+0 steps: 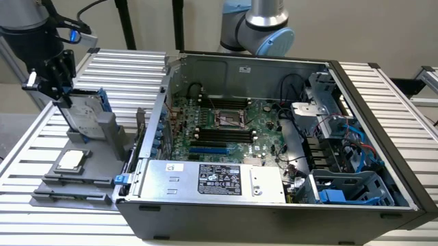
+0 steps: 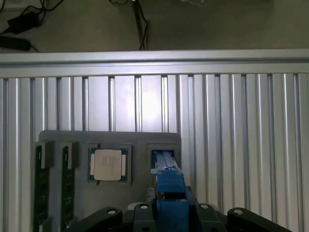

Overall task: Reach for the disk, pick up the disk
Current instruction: 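Pick up the disk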

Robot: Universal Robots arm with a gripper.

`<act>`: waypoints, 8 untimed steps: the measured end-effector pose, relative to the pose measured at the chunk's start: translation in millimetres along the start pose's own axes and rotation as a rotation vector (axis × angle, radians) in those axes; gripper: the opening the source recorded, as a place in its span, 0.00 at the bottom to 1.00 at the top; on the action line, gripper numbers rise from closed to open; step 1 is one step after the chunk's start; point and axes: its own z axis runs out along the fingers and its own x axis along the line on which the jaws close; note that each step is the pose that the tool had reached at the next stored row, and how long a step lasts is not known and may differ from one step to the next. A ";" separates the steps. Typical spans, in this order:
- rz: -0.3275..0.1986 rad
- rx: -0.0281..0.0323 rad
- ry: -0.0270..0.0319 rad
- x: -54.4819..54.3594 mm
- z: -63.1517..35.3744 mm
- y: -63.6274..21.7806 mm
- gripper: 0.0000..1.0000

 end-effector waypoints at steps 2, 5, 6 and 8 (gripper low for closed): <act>0.000 0.0001 -0.0001 -0.1 -7.2 0.1 0.33; 0.000 0.0001 -0.0001 -0.2 -20.9 0.0 0.33; 0.000 0.0000 0.0000 -0.2 -25.4 -0.1 0.33; 0.000 0.0001 0.0000 -0.3 -34.8 -0.4 0.33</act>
